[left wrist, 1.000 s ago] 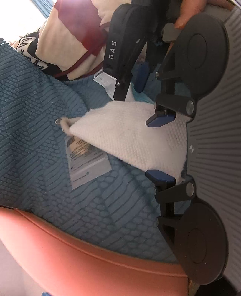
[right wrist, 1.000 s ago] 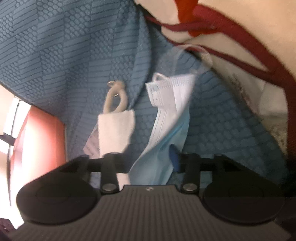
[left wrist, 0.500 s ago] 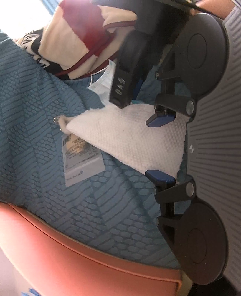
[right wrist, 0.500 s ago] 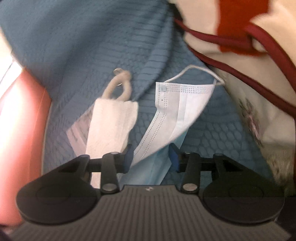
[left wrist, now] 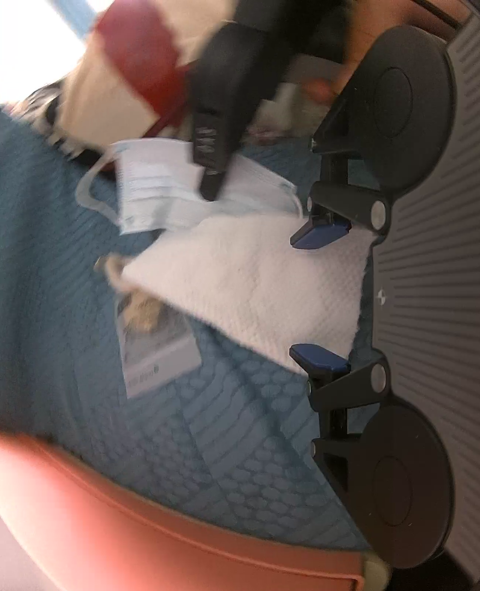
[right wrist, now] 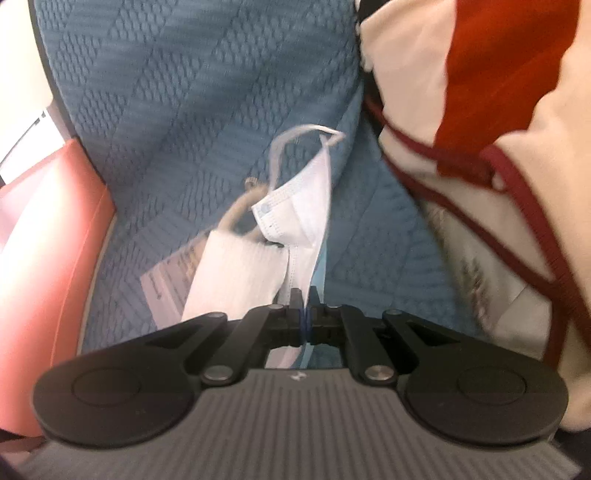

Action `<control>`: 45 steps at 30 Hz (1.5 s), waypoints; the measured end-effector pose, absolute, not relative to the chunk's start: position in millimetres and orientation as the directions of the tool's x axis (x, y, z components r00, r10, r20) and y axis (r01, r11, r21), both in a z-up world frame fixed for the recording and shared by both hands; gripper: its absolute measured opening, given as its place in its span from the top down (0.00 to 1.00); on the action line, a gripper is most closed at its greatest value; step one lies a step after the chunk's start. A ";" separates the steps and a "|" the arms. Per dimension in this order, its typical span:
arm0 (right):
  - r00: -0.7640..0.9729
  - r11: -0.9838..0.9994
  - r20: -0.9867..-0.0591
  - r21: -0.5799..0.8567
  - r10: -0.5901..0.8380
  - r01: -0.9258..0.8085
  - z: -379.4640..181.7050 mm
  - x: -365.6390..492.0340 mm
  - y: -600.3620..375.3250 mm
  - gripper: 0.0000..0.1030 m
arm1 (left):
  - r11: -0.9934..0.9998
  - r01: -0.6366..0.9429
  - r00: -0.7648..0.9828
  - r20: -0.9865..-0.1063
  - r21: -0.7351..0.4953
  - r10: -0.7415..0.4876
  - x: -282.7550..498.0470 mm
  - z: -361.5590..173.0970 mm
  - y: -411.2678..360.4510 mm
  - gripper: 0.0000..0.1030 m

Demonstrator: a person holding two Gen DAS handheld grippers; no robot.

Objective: Organize soft objects

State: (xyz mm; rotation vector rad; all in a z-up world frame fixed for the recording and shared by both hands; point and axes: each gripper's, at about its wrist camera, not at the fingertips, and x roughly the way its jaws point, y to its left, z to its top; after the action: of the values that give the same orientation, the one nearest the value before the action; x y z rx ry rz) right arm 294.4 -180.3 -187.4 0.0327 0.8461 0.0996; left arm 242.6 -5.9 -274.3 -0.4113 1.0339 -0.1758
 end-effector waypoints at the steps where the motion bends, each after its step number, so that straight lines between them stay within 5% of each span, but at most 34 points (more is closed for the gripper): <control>1: 0.667 0.995 -0.738 0.069 0.099 -0.072 -184.7 294.3 -183.4 0.95 | 0.924 -0.022 0.502 -0.804 -0.381 -0.319 241.8 -274.5 -12.4 0.39; 7: 0.660 0.992 -0.741 0.113 0.123 -0.057 -198.2 296.9 -195.4 0.95 | 0.969 0.061 0.527 -0.817 -0.238 -0.233 234.6 -275.5 -35.3 0.41; 11: 0.642 0.992 -0.757 0.110 0.122 -0.058 -209.9 295.1 -198.1 0.95 | 0.980 0.064 0.542 -0.818 -0.188 -0.192 232.8 -275.9 -37.2 0.57; 15: 0.622 0.990 -0.772 0.138 0.132 -0.039 -216.4 297.9 -203.5 0.95 | 0.992 0.056 0.565 -0.816 -0.113 -0.124 232.0 -277.7 -38.3 0.91; 17: 0.625 0.990 -0.769 0.132 0.132 -0.046 -216.3 298.1 -202.0 0.95 | 0.994 0.052 0.569 -0.816 -0.094 -0.107 233.4 -277.4 -38.3 0.95; 36: 0.672 0.968 -0.697 0.206 0.249 -0.145 -176.8 258.5 -206.5 0.95 | 0.937 -0.102 0.684 -0.707 -0.336 -0.179 198.1 -231.9 31.5 0.98; 45: 0.646 0.967 -0.720 0.201 0.253 -0.155 -183.1 253.1 -204.1 0.95 | 0.969 -0.082 0.657 -0.744 -0.231 -0.122 204.1 -237.4 19.5 0.91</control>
State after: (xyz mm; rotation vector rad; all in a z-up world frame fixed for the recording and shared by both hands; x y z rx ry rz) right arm 253.1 -204.1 -183.1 0.1249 0.8375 0.2327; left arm 204.1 19.5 -237.4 -0.2546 0.8564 -0.0232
